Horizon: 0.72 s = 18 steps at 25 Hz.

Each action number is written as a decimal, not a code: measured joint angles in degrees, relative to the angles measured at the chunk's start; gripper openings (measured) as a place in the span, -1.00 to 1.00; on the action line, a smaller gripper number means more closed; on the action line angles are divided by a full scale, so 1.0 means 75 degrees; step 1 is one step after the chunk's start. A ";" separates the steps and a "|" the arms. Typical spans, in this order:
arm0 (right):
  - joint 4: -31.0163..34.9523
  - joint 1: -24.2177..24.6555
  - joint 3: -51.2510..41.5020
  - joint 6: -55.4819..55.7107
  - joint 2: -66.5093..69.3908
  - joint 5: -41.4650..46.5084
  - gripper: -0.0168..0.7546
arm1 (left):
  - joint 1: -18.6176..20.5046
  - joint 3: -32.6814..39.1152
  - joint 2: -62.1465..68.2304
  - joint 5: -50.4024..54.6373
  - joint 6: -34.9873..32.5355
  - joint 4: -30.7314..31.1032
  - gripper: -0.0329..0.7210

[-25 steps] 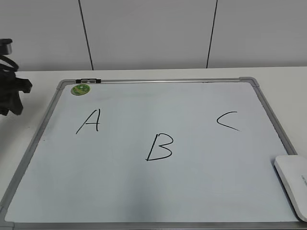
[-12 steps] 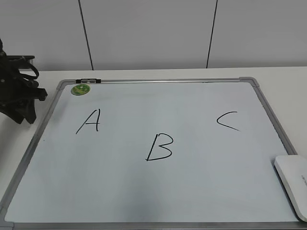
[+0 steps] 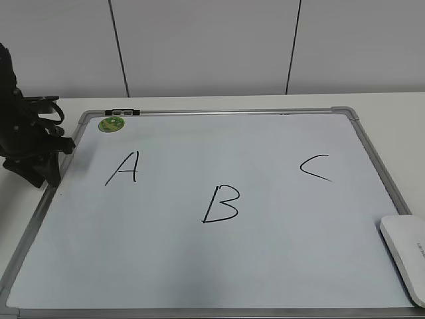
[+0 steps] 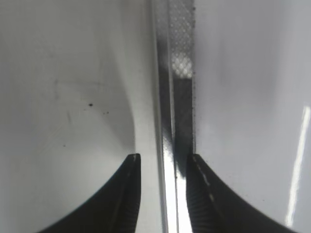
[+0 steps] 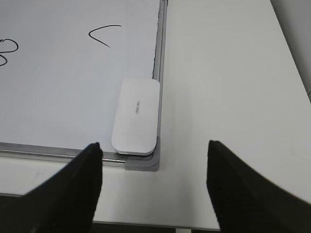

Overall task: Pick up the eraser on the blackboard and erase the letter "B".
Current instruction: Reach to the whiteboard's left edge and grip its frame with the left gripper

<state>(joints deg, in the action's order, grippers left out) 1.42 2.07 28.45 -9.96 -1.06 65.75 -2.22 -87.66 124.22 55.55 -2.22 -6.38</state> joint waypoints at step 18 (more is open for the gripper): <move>0.0000 0.0000 0.0000 0.0000 0.0000 0.0000 0.34 | 0.0000 -0.0062 0.0145 0.0019 -0.0032 -0.0126 -0.70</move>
<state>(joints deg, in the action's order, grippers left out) 1.42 2.07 28.45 -9.96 -1.06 65.75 -2.22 -88.12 125.31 55.69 -2.46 -7.33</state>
